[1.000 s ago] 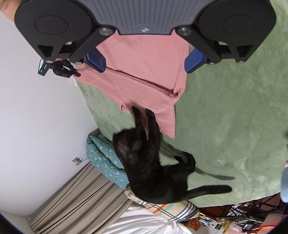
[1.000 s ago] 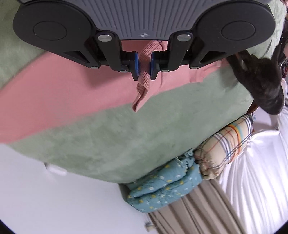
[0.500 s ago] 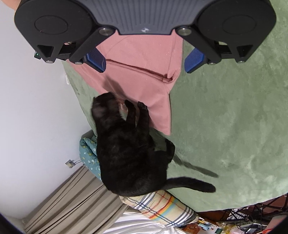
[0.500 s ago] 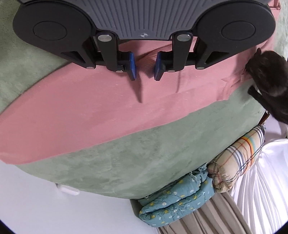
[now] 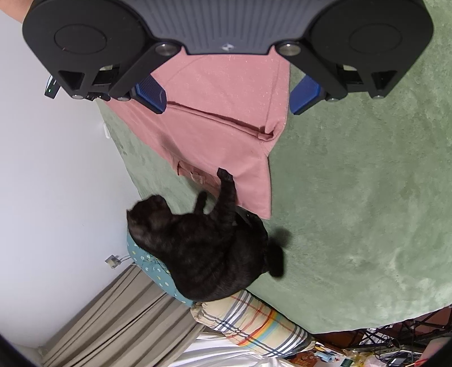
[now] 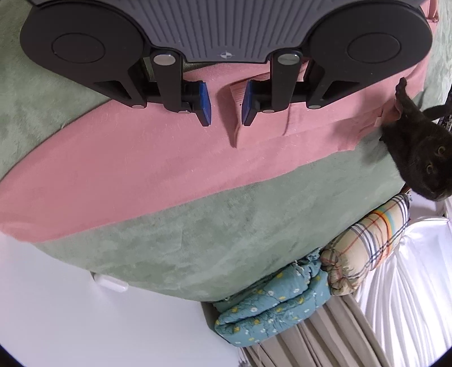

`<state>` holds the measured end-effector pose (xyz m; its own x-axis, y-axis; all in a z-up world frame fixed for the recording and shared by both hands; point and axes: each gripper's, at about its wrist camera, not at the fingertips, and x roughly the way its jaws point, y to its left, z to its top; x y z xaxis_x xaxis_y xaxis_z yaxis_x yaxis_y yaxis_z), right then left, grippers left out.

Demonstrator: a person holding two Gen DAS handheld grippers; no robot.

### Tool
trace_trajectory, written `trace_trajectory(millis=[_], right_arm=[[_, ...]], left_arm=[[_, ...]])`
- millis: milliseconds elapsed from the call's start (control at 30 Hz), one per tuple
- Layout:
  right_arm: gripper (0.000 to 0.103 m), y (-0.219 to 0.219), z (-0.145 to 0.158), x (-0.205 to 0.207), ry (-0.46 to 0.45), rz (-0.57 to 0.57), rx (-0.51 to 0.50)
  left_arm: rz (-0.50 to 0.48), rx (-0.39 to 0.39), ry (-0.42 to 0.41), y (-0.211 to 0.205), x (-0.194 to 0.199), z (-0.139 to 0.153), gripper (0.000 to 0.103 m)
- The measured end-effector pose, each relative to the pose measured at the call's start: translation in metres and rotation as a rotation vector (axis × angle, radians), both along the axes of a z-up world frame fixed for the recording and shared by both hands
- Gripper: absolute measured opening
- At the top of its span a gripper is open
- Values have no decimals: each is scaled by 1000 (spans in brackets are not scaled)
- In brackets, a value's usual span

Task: Fold clothes
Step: 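Lay the sleeve on the body and open the right gripper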

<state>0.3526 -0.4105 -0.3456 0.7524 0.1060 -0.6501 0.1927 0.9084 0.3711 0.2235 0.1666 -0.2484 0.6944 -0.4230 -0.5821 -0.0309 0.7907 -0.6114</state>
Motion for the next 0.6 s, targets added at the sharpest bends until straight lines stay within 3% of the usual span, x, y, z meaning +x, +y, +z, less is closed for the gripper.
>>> trace_trajectory(millis=[67,200,333,433,467,500,533,600], right_arm=[[24,-2,0,2,14,11,40],[38,-10,-11,8,77,-21,215],[42,-17,-26,17,140,-114,309],[43,-19,-35,21,135,-168,382],[41,-19,-37,22,131,-173,408],[20,-17,-37,23,133,-167,413],[11,-15,-37,24,135,-162,412],[10,-1,-26,26,124,-131,294]], left_arm=[[5,-2,2,1,-2,0,94],[12,-7,10,2,-6,-1,94],[17,-5,19,4,-10,-2,94],[27,-9,21,8,-13,-2,94],[32,-10,21,9,-14,-2,94],[35,-11,22,10,-15,-2,94],[37,-13,23,10,-15,-2,94],[40,-15,25,12,-16,-3,94]])
